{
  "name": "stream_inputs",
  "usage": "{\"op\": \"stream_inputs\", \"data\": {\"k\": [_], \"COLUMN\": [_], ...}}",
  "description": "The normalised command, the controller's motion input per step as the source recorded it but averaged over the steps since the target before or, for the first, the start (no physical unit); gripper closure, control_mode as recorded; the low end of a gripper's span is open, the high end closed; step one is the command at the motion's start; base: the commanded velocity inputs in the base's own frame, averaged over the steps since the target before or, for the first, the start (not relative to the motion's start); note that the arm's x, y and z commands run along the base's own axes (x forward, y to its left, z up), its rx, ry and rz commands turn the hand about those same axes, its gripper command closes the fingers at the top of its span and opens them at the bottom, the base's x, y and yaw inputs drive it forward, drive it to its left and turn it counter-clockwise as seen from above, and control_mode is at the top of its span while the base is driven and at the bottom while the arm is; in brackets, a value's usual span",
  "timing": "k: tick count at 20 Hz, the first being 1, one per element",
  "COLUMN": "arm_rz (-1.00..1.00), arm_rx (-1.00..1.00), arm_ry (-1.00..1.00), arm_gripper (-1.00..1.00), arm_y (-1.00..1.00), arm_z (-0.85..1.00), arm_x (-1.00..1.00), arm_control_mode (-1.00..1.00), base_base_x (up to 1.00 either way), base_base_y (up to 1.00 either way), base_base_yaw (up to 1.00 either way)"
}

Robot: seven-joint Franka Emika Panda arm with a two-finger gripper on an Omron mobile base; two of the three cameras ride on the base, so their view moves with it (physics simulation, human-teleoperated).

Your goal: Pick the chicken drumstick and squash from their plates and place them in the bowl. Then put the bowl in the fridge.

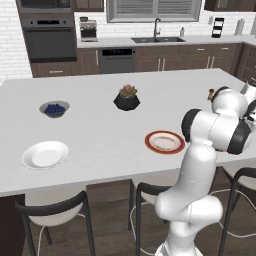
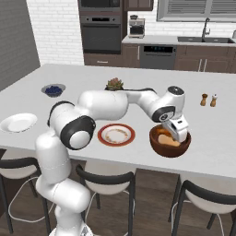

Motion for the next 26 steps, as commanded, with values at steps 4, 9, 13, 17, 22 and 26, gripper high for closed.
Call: {"op": "stream_inputs", "data": {"k": [4, 9, 13, 17, 22, 26], "arm_rz": [-0.07, -0.05, -0.04, -0.05, -0.04, -0.02], "arm_rx": [0.02, 0.00, 0.03, 0.04, 0.05, 0.03], "arm_ry": [0.00, 0.00, 0.00, 0.00, 0.00, 0.00], "arm_gripper": [-1.00, -1.00, -1.00, -1.00, -1.00, -1.00], "arm_y": [0.03, 0.04, 0.00, 0.00, 0.00, 0.00], "arm_z": [-0.04, -0.20, -0.24, -0.27, -0.20, -0.13], "arm_x": [-0.03, 0.00, -0.23, -0.09, 0.11, 0.22], "arm_control_mode": [-1.00, -1.00, -1.00, -1.00, -1.00, -1.00], "base_base_x": [0.00, 0.00, 0.00, 0.00, 0.00, 0.00], "base_base_y": [0.00, 0.00, 0.00, 0.00, 0.00, 0.00], "base_base_yaw": [0.00, 0.00, 0.00, 0.00, 0.00, 0.00]}}
